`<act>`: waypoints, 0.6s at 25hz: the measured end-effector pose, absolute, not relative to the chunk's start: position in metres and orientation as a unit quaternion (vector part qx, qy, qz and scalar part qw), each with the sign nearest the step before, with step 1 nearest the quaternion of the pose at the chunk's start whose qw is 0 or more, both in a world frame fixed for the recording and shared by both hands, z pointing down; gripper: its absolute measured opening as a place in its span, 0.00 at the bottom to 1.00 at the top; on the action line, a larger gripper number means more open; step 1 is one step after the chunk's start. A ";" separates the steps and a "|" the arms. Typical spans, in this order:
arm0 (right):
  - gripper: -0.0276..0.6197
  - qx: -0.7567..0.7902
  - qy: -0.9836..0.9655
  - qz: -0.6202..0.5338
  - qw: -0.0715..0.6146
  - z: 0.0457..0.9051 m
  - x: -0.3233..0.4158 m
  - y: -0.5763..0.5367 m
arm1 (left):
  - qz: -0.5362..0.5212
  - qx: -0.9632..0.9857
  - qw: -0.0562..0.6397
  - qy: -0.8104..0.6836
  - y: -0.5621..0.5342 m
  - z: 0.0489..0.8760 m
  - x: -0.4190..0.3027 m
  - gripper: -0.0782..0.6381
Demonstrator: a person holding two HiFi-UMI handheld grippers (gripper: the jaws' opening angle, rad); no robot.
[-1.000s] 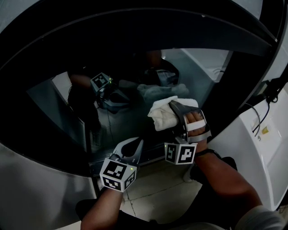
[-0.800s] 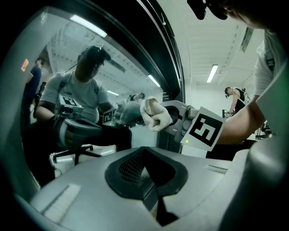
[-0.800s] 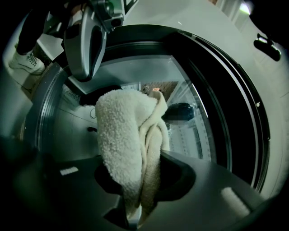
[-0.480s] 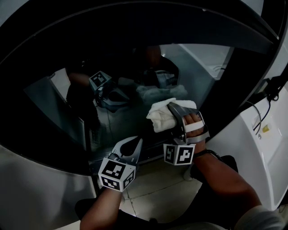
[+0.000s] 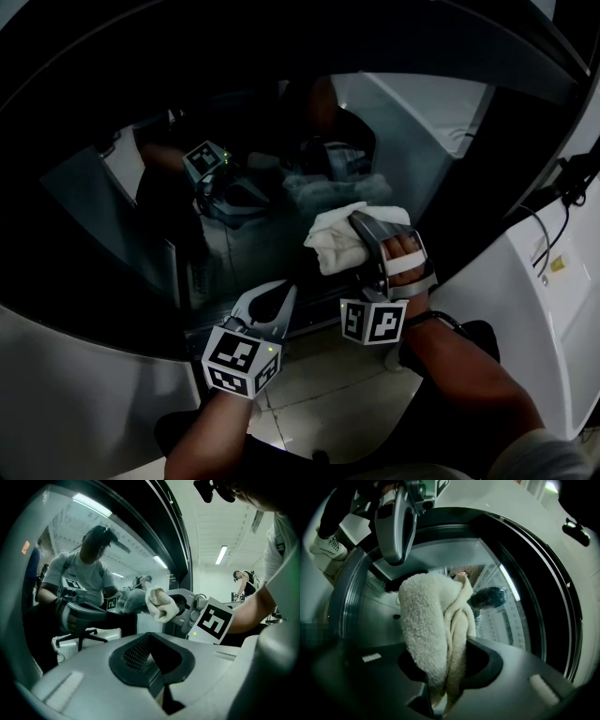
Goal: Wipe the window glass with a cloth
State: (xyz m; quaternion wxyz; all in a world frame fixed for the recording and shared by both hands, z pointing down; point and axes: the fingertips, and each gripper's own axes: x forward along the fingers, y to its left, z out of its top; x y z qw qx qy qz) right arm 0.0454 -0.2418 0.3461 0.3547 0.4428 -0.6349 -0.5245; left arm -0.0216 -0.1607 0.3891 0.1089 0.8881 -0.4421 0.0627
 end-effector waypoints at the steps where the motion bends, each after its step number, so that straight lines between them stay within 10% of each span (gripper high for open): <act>1: 0.22 0.441 -0.636 -0.523 0.356 0.348 0.045 -0.242 | 0.064 0.888 0.111 -0.442 -0.161 0.389 -0.021 0.13; 15: 0.22 0.433 -0.636 -0.528 0.361 0.377 0.041 -0.242 | 0.059 0.889 0.102 -0.443 -0.167 0.402 -0.031 0.13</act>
